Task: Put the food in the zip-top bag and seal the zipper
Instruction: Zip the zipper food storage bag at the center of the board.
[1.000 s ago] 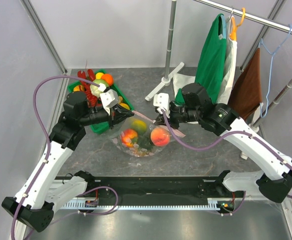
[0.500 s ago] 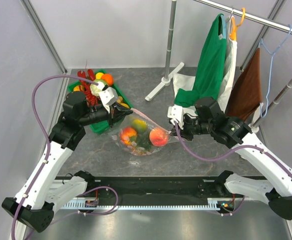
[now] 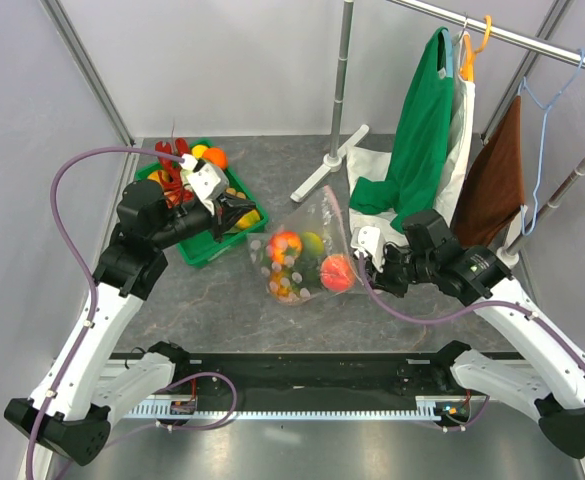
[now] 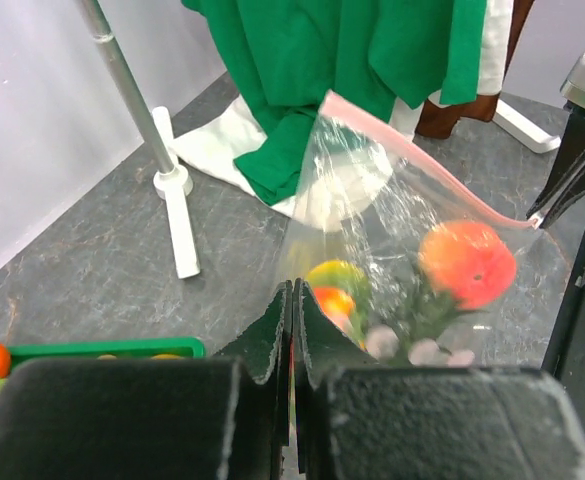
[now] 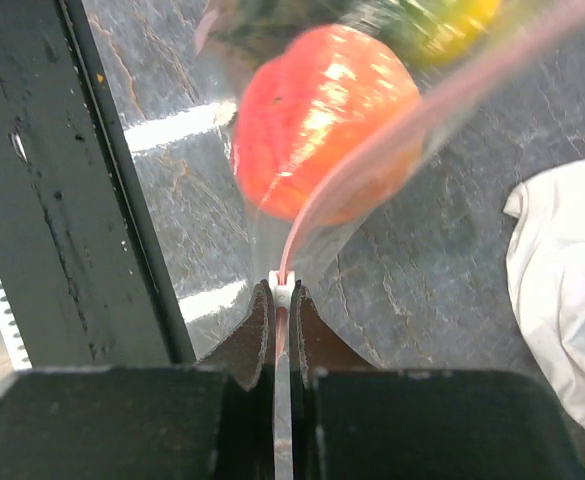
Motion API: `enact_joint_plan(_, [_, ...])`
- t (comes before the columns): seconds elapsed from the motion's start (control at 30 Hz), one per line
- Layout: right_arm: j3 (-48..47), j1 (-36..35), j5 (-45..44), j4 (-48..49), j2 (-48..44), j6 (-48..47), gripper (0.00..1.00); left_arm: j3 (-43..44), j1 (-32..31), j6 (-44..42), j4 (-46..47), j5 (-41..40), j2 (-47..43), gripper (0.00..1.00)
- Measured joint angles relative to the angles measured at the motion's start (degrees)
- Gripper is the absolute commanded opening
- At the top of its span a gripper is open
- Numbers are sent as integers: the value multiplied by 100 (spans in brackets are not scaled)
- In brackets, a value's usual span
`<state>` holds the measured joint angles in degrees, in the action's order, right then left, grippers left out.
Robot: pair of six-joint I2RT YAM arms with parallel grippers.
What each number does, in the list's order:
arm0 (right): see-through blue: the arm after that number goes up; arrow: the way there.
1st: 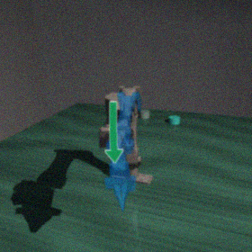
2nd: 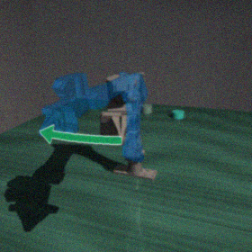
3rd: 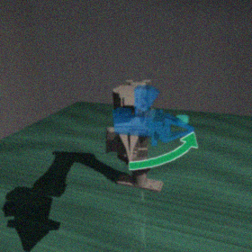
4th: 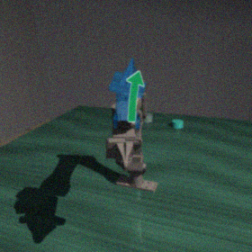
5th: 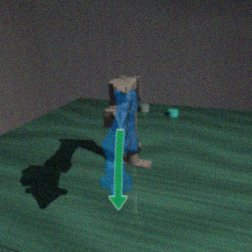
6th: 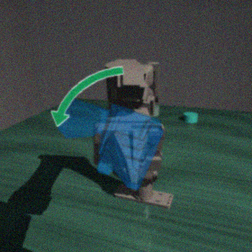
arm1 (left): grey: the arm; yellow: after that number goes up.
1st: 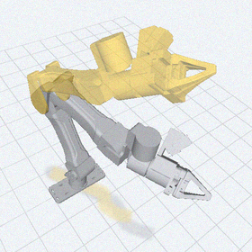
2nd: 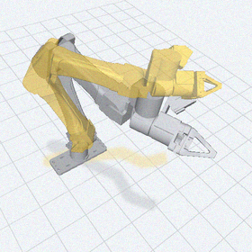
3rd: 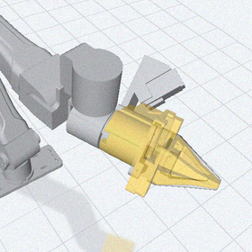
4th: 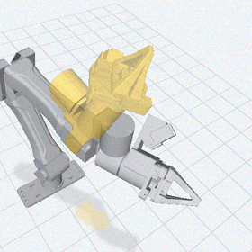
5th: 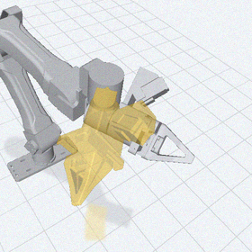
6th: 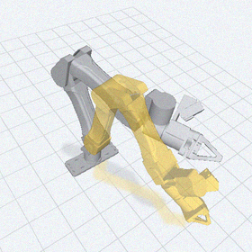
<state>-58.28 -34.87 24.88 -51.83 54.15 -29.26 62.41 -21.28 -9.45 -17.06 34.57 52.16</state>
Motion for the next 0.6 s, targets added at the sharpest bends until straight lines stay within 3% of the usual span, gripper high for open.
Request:
enact_joint_plan(0.07, [0, 57, -17, -81, -17, -61, 0, 0, 4, 0, 0, -4, 0, 5])
enact_joint_plan(0.1, [0, 74, -17, -114, -35, -90, 0, 0, 4, -2, 2, 13, 2, 13])
enact_joint_plan(0.13, [0, 87, -11, -140, -50, -107, 0, 0, 11, -4, 4, 175, 4, 36])
enact_joint_plan(0.2, [-42, 92, 35, -201, -46, -129, 0, 0, 22, -66, 15, 501, 22, 54])
enact_joint_plan(0.23, [-109, 92, 83, -227, -2, -146, 0, 2, 26, -79, 22, 776, 50, 77])
enact_joint_plan(0.27, [-188, 92, 122, -238, 52, -151, 0, 2, 26, -120, 24, 977, 83, 81])
enact_joint_plan(0.4, [-686, 92, 302, -175, 369, -94, 0, 2, 24, -221, 15, 1554, 216, 83])
enact_joint_plan(0.6, [-1836, 92, 656, -92, 1014, -59, 0, 0, 24, -245, 162, 1709, 223, 84])
